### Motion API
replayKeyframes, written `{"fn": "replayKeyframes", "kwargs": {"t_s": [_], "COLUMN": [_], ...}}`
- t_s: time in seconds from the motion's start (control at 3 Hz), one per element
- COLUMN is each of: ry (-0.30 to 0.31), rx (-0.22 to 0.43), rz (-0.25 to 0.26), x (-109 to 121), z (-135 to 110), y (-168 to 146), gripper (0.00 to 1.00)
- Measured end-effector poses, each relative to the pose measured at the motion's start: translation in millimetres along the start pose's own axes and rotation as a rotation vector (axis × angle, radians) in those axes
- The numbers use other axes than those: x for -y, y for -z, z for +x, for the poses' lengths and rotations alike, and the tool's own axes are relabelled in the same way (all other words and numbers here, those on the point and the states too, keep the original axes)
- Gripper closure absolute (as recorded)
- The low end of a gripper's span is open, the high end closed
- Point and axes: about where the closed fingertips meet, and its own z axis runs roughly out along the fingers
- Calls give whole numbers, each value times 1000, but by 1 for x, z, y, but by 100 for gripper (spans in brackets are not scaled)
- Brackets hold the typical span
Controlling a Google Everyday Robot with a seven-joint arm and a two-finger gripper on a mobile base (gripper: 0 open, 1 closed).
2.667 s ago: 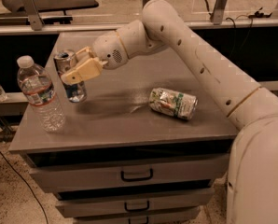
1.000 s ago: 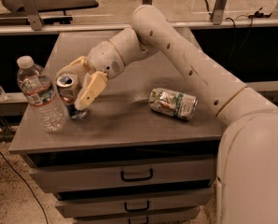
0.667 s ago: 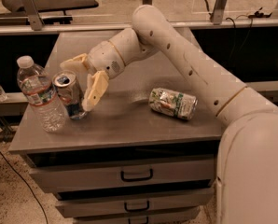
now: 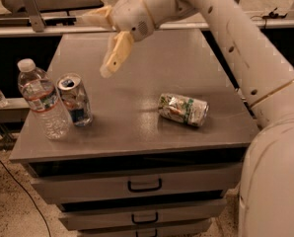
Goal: Move redbull can near water bottle
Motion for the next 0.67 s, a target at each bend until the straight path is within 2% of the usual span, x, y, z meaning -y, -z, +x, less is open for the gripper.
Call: {"fn": "replayKeyframes", "kwargs": {"t_s": [0.33, 0.67], "ry": [111, 131], "rx": [-57, -48], "rz": [181, 218], "x": [27, 33], "z": [-44, -55], "y": [64, 78], "gripper": [0, 0]}}
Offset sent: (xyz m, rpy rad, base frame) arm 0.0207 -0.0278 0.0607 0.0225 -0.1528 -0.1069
